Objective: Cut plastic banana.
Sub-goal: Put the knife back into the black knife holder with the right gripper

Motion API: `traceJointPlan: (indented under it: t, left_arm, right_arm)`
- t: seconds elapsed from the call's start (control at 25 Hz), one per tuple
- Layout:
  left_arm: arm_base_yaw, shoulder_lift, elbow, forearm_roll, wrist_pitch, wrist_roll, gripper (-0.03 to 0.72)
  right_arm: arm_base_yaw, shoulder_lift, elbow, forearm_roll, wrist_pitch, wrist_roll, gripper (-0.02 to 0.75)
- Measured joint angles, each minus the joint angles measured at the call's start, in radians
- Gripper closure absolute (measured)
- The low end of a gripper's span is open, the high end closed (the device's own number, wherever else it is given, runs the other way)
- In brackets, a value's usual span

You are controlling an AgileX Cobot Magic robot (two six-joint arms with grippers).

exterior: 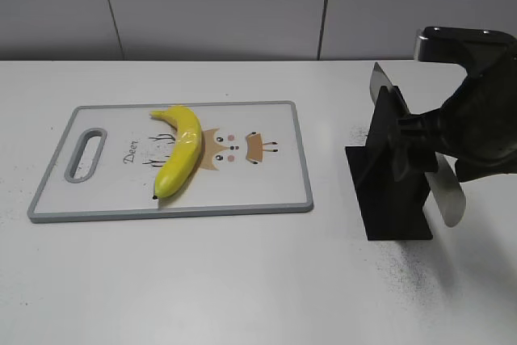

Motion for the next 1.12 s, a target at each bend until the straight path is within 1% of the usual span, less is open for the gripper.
traceJointPlan:
  t: [0.04, 0.12, 0.28, 0.48, 0.64, 0.84, 1.0, 1.12]
  left_arm:
    - [0.0, 0.0, 0.0, 0.0, 0.0, 0.0, 0.112]
    - [0.0, 0.0, 0.0, 0.0, 0.0, 0.0, 0.112]
    - [0.0, 0.0, 0.0, 0.0, 0.0, 0.0, 0.12]
    - [0.0, 0.0, 0.0, 0.0, 0.0, -0.002, 0.125]
    - [0.0, 0.0, 0.0, 0.0, 0.0, -0.002, 0.125]
    - [0.0, 0.0, 0.0, 0.0, 0.0, -0.002, 0.126]
    - [0.0, 0.0, 0.0, 0.0, 0.0, -0.002, 0.127]
    - [0.002, 0.0, 0.0, 0.0, 0.0, -0.002, 0.127]
  right_arm:
    - [0.0, -0.001, 0.0, 0.0, -0.002, -0.002, 0.093]
    - [0.0, -0.016, 0.0, 0.0, -0.004, -0.015, 0.065]
    - [0.0, -0.099, 0.0, 0.001, 0.004, -0.101, 0.06]
    - [0.0, -0.271, 0.006, 0.001, 0.066, -0.199, 0.064]
    - [0.0, -0.444, 0.076, 0.001, 0.071, -0.238, 0.092]
    - [0.0, -0.665, 0.241, 0.001, 0.074, -0.322, 0.166]
    - [0.0, -0.85, 0.369, 0.001, 0.084, -0.335, 0.179]
    - [0.0, -0.975, 0.41, 0.005, 0.088, -0.338, 0.182]
